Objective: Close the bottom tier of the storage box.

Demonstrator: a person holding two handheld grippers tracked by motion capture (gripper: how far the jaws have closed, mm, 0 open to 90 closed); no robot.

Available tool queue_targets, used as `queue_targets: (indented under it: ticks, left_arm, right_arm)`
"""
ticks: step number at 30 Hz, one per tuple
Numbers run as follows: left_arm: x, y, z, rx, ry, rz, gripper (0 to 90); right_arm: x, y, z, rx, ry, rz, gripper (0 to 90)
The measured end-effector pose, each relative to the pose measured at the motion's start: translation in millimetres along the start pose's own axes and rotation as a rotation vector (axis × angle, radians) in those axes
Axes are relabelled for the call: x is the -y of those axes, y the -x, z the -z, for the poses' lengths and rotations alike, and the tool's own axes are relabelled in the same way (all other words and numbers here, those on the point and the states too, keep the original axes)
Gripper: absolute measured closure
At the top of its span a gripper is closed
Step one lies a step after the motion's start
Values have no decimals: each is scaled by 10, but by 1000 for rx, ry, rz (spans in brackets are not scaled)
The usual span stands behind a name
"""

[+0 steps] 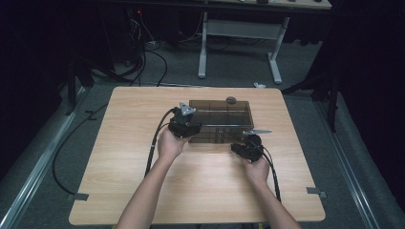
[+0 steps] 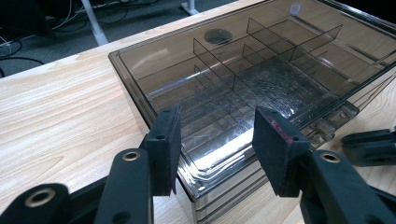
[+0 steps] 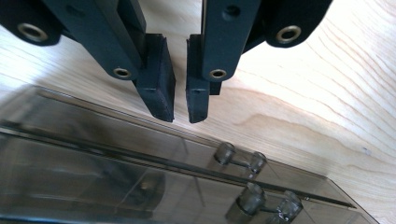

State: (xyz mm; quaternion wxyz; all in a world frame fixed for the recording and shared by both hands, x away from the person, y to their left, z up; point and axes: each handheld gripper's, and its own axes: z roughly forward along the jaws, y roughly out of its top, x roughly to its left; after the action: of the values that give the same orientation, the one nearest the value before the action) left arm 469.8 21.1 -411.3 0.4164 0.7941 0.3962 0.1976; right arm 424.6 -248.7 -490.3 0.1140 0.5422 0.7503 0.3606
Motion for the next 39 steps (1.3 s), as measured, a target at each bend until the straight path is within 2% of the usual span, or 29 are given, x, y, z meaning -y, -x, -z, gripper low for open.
queue_targets:
  ticks: [8,20,34,39]
  left_arm:
    - [1,1,0,-1,0,1,529]
    - [1,1,0,-1,1,2,528]
    - [-2,-2,0,2,1,7,529]
    - [-20,-13,7,8,-14,12,533]
  right_arm:
    - [92,100,204,42,14,42,774]
    - [349,273,484,108,37,62,719]
    - [606,369,656,178,61,84,667]
    - [696,397,700,187,73,73,634]
